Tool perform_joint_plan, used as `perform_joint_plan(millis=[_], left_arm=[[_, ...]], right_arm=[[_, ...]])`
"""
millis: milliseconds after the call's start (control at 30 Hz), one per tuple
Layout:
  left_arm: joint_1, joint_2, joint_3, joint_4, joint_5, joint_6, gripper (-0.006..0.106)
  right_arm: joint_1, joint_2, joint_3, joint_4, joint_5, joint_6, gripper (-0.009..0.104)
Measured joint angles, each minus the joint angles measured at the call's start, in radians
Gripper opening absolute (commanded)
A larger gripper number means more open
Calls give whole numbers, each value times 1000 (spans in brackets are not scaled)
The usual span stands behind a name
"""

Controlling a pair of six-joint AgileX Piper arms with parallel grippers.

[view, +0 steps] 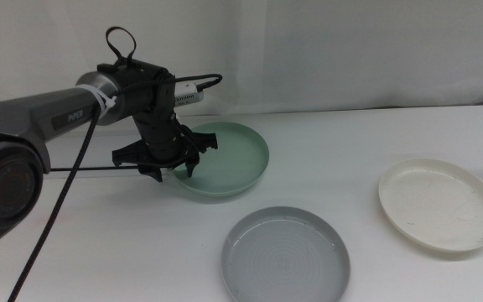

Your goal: Stack the three bowls on top of each other.

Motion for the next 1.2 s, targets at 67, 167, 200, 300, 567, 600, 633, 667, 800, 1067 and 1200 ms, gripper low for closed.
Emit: perform_joint_plan(millis=[67, 167, 200, 300, 567, 600, 633, 667, 800, 1067, 1200], left_arm=[[0, 7, 0, -9, 0, 0, 35], [0, 17, -7, -40, -2, 0, 22], [0, 20, -9, -53, -3, 6, 19], [2, 23, -13, -76, -4, 10, -1], [2, 23, -18, -94, -35, 12, -3], [2, 23, -20, -94, -35, 18, -3], [2, 18, -22, -94, -38, 28, -3], [2, 12, -21, -94, -44, 35, -3], [2, -50, -33, -100, -59, 75, -3], [2, -272, -38, -94, -18, 229, -3], [-18, -344, -38, -94, 63, 314, -3]], right_arm=[[0, 0, 0, 0, 0, 0, 103], [0, 0, 0, 0, 2, -3, 103], [0, 0, 0, 0, 2, -3, 103], [0, 0, 0, 0, 2, -3, 103], [0, 0, 0, 0, 2, -3, 103], [0, 0, 0, 0, 2, -3, 103], [0, 0, 0, 0, 2, -3, 103], [0, 0, 0, 0, 2, -3, 103], [0, 0, 0, 0, 2, -3, 103], [0, 0, 0, 0, 2, 1, 103], [0, 0, 0, 0, 2, 1, 103]])
